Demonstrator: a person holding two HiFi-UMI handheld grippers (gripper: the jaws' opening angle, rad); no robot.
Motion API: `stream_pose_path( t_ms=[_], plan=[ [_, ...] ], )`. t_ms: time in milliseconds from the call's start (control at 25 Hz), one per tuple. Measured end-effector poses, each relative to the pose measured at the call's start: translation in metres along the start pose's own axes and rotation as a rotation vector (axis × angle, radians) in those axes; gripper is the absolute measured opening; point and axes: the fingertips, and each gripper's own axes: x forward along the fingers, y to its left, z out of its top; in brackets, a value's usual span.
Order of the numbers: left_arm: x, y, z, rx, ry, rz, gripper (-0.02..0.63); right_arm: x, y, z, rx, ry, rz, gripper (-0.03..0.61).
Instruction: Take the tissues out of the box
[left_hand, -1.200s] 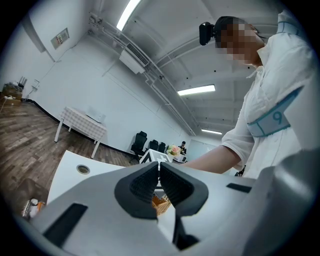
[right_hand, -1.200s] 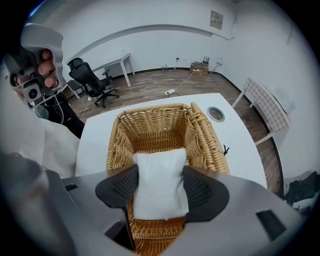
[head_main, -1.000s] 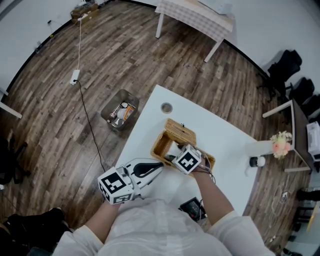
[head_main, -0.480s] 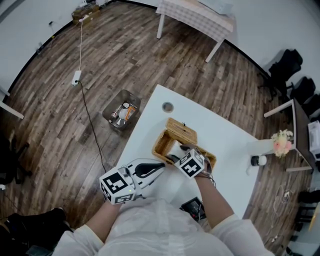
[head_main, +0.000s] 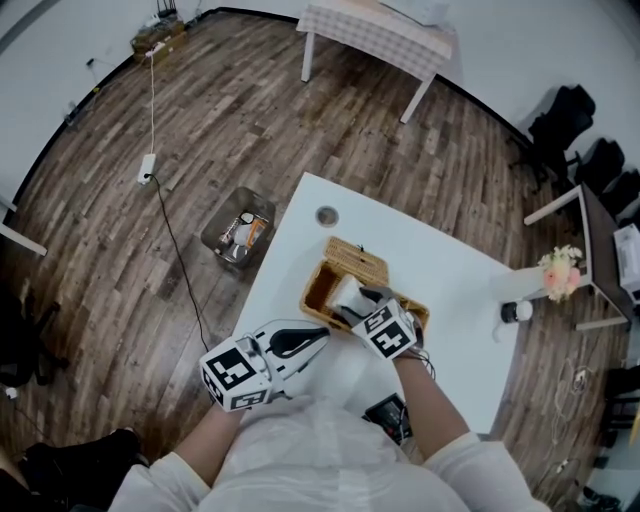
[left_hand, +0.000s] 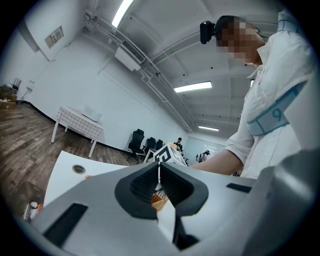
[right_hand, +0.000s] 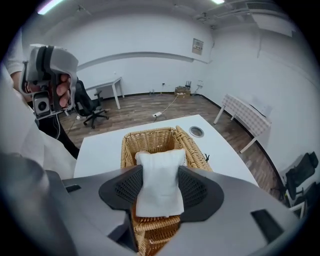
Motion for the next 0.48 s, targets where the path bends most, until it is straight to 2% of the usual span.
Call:
stream_pose_path(
  t_ms=[480],
  plan=[
    [0.006,-0.005,0.008,0.02,0.014,-0.025,0.002,-0.057,-0.013,0.03,0.195,-0.231,-0.073,0.242]
  ],
)
